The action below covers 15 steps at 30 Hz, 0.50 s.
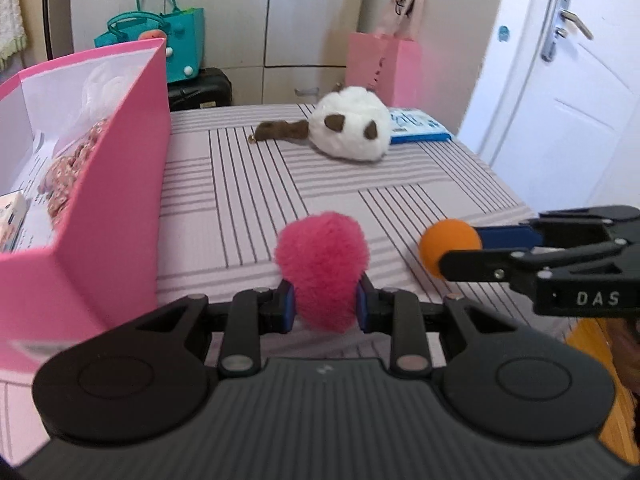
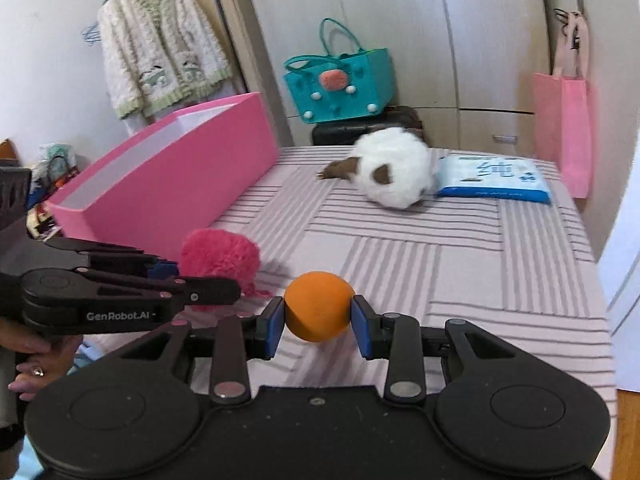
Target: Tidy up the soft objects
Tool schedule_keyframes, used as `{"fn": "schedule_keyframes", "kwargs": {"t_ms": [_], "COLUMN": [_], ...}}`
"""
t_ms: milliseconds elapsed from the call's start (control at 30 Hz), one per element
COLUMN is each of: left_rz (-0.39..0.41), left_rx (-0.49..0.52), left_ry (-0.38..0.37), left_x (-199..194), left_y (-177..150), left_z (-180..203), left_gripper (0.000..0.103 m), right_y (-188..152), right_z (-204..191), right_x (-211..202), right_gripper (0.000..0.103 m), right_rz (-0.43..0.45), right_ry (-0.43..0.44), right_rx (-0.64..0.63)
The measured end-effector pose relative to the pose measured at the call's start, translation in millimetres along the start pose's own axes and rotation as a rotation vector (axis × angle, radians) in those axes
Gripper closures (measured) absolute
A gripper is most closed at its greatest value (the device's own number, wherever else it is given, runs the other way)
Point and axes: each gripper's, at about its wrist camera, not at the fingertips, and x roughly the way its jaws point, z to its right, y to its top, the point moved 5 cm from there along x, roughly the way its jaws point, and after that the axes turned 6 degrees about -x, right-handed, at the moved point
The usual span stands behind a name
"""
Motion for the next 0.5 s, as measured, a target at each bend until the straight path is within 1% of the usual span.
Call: {"fn": "schedule_keyframes", "kwargs": {"t_ms": [133,300,500], "left_rz": [-0.032,-0.088,-0.091], "left_rx": [0.005,-0.023,0.012], "left_ry": [-0.008,-0.078,-0.059], "left_x": [-19,-46,-86], "left_y": [-7,-9,-7], "left_z": [-10,-29,-49], "left_gripper": [0.076,0.076,0.076], "right_y": [-1,6,18], "right_z": [-15,-32,-45], "right_x": [-2,-5,-14], "right_gripper": [0.062,0.062,0.062], "right_rz": [0.004,0.006,-0.001], "right_ry": [0.036,0.083,0.124], "right_rx": [0.006,0.011,-0.003]}}
